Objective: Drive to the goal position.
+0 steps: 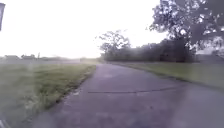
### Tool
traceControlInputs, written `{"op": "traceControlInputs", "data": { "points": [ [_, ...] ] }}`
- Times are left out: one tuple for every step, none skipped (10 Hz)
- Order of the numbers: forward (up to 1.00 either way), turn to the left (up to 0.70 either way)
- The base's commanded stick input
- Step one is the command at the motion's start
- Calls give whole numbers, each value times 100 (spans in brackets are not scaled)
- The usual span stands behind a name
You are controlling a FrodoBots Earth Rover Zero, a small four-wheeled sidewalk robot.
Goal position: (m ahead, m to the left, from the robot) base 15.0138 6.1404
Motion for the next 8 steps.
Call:
{"op": "traceControlInputs", "data": {
  "points": [
    [70,0],
    [70,0],
    [70,0],
    [70,0],
    [70,0],
    [70,0],
    [70,0],
    [70,0]
  ]
}}
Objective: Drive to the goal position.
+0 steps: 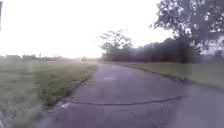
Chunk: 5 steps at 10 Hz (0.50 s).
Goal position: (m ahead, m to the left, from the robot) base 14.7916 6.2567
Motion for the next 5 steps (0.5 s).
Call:
{"op": "traceControlInputs", "data": {
  "points": [
    [70,0],
    [70,0],
    [70,0],
    [70,0],
    [70,0]
  ]
}}
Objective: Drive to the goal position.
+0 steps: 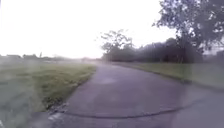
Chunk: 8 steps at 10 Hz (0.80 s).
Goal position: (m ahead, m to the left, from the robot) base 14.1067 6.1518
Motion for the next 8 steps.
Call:
{"op": "traceControlInputs", "data": {
  "points": [
    [70,0],
    [70,0],
    [70,0],
    [70,0],
    [70,0],
    [70,0],
    [70,0],
    [70,0]
  ]
}}
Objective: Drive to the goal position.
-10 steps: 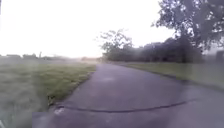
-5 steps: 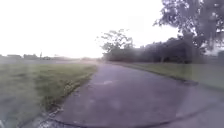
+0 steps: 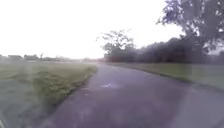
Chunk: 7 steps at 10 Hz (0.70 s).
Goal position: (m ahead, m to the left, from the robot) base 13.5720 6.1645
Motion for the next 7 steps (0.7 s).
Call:
{"op": "traceControlInputs", "data": {
  "points": [
    [70,0],
    [70,0],
    [70,0],
    [70,0],
    [70,0],
    [70,0],
    [70,0]
  ]
}}
